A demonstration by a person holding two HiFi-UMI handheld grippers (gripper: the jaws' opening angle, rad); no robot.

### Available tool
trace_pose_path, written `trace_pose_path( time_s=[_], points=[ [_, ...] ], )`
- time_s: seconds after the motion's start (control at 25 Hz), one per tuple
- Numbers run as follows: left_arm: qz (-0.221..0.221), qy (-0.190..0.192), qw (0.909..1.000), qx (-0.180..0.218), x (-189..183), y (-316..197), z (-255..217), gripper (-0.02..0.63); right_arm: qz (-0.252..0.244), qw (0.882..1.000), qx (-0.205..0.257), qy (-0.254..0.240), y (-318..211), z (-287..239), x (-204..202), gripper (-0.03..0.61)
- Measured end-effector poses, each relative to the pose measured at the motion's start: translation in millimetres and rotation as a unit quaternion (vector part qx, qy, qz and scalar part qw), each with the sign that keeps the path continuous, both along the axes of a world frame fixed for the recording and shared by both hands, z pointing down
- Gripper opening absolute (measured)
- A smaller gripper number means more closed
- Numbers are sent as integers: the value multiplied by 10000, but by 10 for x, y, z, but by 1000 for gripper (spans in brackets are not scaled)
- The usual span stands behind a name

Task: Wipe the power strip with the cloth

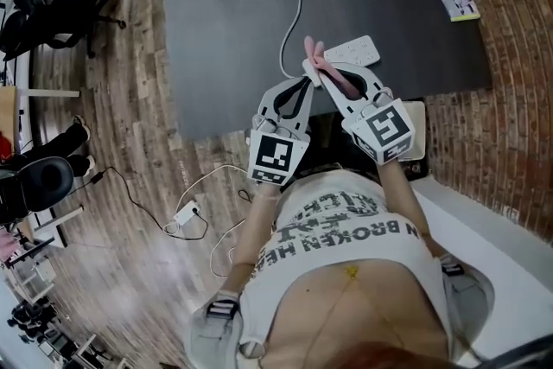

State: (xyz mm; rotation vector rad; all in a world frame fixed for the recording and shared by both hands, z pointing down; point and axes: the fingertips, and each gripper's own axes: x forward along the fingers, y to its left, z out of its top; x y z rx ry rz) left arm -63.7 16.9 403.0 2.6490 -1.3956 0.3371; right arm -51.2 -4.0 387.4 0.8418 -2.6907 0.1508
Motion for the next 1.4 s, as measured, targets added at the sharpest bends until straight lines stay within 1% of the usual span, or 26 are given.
trace_pose_path(
  time_s=[0.16, 0.24, 0.48, 0.68, 0.8, 0.84, 0.96, 1.08, 1.16, 1.28, 1.4],
  points=[
    [-74, 19, 9999, -78, -66, -74, 47, 8, -107, 9999, -58, 78, -107, 56, -57, 17],
    [-84, 98, 9998, -141, -72, -110, 77, 8, -143, 9998, -83, 105, -153, 83, -58, 17],
    [-265, 142, 9991, -302, -1, -241, 213, 8, -334, 9992, -177, 156, -263, 190, 48, 17],
    [-379, 120, 9976, -574, 79, -347, 406, 9, -523, 9979, -311, 237, -429, 343, 123, 17],
    [-455, 6, 9957, -803, 116, -395, 583, 11, -636, 9964, -437, 343, -526, 478, 172, 17],
    [-460, -46, 9950, -885, 128, -412, 650, 16, -678, 9958, -472, 393, -559, 531, 182, 17],
    [-414, -156, 9923, -1159, 161, -440, 863, 57, -818, 9935, -587, 529, -626, 703, 187, 17],
    [-339, -215, 9893, -1402, 186, -456, 1063, 65, -944, 9912, -711, 602, -662, 859, 167, 17],
    [-275, -352, 9864, -1580, 208, -459, 1224, 89, -1010, 9896, -787, 650, -684, 957, 157, 17],
    [-56, -625, 9801, -1883, 276, -418, 1548, 123, -1075, 9870, -919, 766, -710, 1120, 155, 17],
    [177, -830, 9710, -2234, 335, -381, 1823, 175, -1160, 9840, -1042, 858, -729, 1274, 142, 17]
  ],
)
